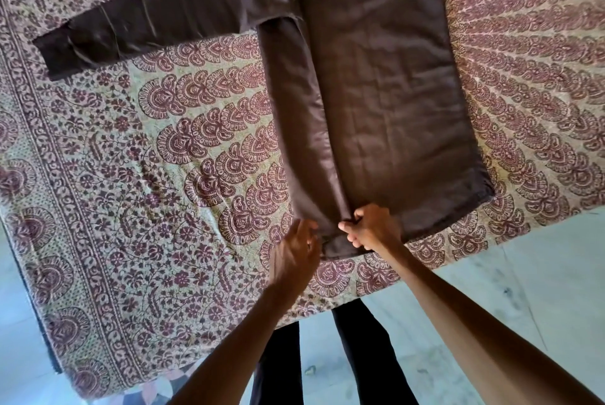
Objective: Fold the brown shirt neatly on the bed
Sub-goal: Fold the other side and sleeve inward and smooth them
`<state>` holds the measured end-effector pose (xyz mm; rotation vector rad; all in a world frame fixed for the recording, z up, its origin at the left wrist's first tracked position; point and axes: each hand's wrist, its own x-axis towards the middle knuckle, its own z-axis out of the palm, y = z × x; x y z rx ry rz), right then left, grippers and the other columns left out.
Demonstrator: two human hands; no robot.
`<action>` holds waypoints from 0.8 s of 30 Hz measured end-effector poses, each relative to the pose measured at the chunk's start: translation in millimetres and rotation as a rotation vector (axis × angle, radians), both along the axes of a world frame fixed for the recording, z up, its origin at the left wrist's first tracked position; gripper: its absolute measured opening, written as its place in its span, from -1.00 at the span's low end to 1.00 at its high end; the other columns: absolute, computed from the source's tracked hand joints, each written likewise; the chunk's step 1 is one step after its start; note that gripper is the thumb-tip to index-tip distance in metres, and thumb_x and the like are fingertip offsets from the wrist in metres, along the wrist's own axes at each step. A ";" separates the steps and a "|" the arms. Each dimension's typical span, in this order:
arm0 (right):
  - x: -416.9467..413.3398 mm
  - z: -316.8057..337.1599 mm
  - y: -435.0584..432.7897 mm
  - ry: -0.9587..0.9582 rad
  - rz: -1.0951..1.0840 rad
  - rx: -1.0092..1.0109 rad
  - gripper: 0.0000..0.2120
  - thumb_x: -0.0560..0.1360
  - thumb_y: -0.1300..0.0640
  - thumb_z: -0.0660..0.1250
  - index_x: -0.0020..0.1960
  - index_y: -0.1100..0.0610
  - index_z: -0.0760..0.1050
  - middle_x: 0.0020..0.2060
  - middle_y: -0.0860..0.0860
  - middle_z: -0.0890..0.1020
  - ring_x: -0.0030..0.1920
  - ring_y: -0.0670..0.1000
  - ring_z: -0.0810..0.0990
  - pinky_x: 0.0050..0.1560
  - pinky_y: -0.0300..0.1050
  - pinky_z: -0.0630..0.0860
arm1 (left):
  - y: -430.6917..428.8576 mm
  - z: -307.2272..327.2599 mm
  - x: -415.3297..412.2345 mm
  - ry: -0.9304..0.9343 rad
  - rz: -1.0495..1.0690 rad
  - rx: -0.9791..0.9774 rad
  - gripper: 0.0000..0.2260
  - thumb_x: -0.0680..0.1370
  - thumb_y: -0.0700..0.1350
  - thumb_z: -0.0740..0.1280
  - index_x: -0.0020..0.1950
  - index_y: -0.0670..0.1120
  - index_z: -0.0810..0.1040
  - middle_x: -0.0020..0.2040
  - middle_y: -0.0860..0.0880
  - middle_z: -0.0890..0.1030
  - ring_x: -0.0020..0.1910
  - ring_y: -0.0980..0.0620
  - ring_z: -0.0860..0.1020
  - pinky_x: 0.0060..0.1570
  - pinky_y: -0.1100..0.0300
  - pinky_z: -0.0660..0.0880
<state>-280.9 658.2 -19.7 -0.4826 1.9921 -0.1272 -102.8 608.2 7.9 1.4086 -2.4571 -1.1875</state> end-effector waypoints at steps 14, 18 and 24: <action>-53.7 39.8 -206.5 0.297 0.016 -0.252 -0.87 0.42 -0.06 0.41 -0.14 -0.02 0.57 -0.09 0.03 0.70 0.00 0.10 0.65 0.00 -0.06 0.57 | -257.6 -1.0 -80.7 0.030 -0.003 -0.155 -0.85 0.50 -0.16 0.26 0.04 -0.11 0.54 0.00 -0.16 0.60 -0.16 -0.22 0.60 -0.24 -0.06 0.55; -48.8 39.8 -278.8 0.263 -0.032 -0.312 -0.87 0.39 0.02 0.38 -0.16 0.06 0.65 -0.18 0.11 0.72 -0.07 0.14 0.68 -0.05 0.01 0.62 | -327.9 -0.9 -87.4 0.018 0.039 -0.236 -0.83 0.49 -0.18 0.29 0.07 -0.08 0.52 0.06 -0.13 0.54 -0.15 -0.22 0.57 -0.30 0.03 0.47; -22.4 32.2 -370.8 -0.157 -0.375 -0.321 -0.80 0.52 0.20 0.33 -0.27 0.20 0.56 -0.39 0.06 0.62 -0.40 -0.03 0.60 -0.32 -0.20 0.58 | -434.2 -14.7 -54.8 -0.114 0.099 -0.424 -0.71 0.44 -0.29 0.26 0.15 -0.16 0.48 0.14 -0.21 0.46 0.02 -0.26 0.48 -0.18 -0.12 0.52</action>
